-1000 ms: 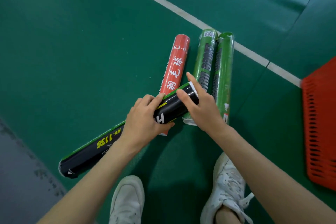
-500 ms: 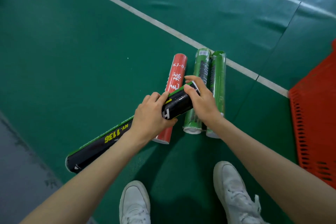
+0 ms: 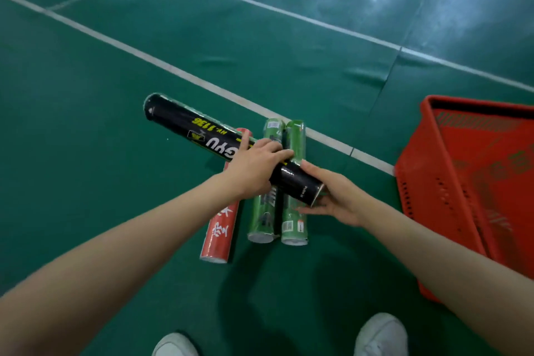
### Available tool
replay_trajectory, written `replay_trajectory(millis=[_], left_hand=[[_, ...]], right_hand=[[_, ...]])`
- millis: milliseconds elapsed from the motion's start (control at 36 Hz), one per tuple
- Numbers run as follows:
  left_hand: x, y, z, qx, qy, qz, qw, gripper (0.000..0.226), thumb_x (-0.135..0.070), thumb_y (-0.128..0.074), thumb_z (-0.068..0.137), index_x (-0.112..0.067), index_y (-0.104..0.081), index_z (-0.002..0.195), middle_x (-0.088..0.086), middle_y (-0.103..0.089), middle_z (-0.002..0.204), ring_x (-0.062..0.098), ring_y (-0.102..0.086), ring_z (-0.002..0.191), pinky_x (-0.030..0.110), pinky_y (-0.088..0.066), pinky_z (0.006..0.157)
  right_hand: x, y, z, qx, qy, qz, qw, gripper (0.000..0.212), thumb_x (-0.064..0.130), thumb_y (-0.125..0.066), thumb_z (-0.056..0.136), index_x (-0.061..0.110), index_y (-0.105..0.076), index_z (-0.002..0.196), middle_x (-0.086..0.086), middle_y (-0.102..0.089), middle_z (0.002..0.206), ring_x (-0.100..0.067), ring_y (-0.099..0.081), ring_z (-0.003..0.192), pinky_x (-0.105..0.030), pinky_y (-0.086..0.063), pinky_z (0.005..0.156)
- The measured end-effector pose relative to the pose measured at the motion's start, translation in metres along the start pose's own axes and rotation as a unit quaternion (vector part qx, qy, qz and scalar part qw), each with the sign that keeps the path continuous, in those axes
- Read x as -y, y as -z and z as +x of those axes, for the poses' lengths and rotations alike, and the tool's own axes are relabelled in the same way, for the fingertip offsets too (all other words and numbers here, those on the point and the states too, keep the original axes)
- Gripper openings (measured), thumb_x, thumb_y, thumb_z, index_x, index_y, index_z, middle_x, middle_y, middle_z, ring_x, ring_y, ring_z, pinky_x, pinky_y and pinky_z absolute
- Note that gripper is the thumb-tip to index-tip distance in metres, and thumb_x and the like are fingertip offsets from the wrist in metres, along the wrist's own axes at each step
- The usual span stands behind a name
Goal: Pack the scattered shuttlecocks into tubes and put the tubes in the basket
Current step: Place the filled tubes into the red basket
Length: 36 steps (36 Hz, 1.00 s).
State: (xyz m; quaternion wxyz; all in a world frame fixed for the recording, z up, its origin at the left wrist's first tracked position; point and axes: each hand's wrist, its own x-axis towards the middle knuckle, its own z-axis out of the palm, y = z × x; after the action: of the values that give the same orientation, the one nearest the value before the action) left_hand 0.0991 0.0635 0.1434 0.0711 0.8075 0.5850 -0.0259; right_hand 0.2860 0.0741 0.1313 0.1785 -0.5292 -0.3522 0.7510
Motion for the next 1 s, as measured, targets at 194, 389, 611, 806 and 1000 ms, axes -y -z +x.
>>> replay_trajectory(millis=[194,389,611,806,1000], left_hand=[[-0.051,0.001,0.023,-0.098,0.015,-0.14,0.985,0.075,0.002,-0.054,0.085,-0.025,-0.026,0.149,0.006,-0.008,0.159,0.024,0.003,0.147,0.045,0.001,0.119],[-0.086,0.001,0.049,-0.061,0.324,-0.762,0.557,0.067,-0.045,-0.066,0.082,-0.012,-0.04,0.135,0.008,-0.057,0.12,0.028,-0.055,0.111,0.045,-0.045,0.097],[-0.084,-0.035,0.089,-0.034,0.305,-0.848,0.433,0.034,-0.023,-0.079,0.075,-0.007,-0.064,0.101,0.013,-0.066,0.09,0.028,-0.066,0.079,0.044,-0.055,0.086],[-0.07,-0.084,0.096,-0.042,0.346,-0.82,0.455,0.059,-0.022,-0.083,0.069,0.002,-0.059,0.117,0.019,-0.066,0.1,0.032,-0.067,0.085,0.048,-0.057,0.081],[-0.036,-0.113,0.077,-0.022,0.366,-0.683,0.632,0.073,-0.02,-0.086,0.067,-0.011,-0.04,0.123,0.008,-0.063,0.109,0.026,-0.066,0.096,0.044,-0.056,0.082]], right_hand=[[-0.009,0.021,-0.035,-0.077,0.084,0.092,0.989,0.041,0.036,-0.07,0.082,0.012,-0.058,0.113,-0.016,-0.064,0.112,-0.029,-0.064,0.098,-0.044,-0.059,0.071],[-0.003,0.033,-0.037,-0.132,0.186,0.123,0.966,0.043,0.028,-0.071,0.084,0.013,-0.056,0.12,-0.005,-0.068,0.103,-0.02,-0.066,0.08,-0.043,-0.059,0.073],[-0.023,0.027,0.008,-0.212,0.181,0.214,0.936,0.039,0.053,-0.044,0.095,0.019,-0.052,0.114,0.001,-0.062,0.097,-0.018,-0.062,0.094,-0.04,-0.049,0.091],[-0.06,0.028,0.053,-0.228,0.138,0.148,0.952,0.057,0.065,-0.032,0.093,0.024,-0.043,0.132,-0.003,-0.057,0.127,-0.021,-0.056,0.115,-0.046,-0.044,0.101],[-0.09,0.053,0.095,-0.233,0.031,-0.081,0.969,0.049,0.042,-0.04,0.099,0.014,-0.037,0.139,-0.005,-0.044,0.14,-0.02,-0.045,0.122,-0.033,-0.036,0.097]])
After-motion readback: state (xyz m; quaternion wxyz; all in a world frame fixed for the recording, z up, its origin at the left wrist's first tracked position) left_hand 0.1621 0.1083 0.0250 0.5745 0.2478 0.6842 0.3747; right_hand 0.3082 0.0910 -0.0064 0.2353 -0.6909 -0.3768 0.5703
